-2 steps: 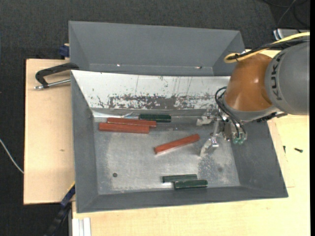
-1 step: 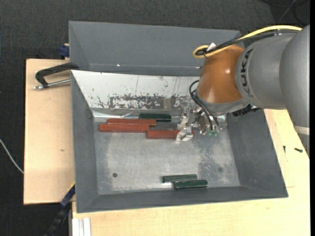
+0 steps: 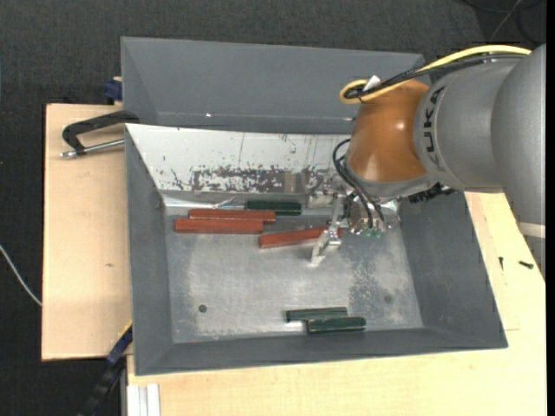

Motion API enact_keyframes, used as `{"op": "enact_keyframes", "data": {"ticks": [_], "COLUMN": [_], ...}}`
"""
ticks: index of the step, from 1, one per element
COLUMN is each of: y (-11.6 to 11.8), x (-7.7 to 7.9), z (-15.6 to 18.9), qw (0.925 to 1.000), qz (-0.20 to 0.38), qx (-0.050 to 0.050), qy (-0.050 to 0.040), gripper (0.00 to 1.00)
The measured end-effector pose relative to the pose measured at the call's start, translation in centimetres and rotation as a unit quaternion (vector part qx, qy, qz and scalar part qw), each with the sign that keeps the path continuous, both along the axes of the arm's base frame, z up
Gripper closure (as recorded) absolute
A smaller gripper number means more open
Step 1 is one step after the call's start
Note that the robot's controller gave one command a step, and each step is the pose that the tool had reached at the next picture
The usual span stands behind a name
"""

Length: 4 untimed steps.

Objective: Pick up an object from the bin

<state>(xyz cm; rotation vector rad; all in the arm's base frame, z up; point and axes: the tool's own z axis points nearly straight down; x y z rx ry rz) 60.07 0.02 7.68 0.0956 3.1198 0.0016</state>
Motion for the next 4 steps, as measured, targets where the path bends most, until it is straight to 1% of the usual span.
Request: {"op": "enact_keyframes", "data": {"ticks": [1, 2, 3, 4], "y": [0.09, 0.03, 0.11, 0.11], "x": [-0.35, 0.00, -0.35, -0.34], "z": [0.17, 0.00, 0.17, 0.17], "qw": [0.9999, 1.0000, 0.9999, 0.9999], "qz": [0.002, 0.000, 0.002, 0.002], "qx": [0.001, 0.000, 0.001, 0.001], "qy": [0.0117, 0.0000, 0.0117, 0.0114], "gripper": [1.00, 0.00, 1.00, 1.00]}}
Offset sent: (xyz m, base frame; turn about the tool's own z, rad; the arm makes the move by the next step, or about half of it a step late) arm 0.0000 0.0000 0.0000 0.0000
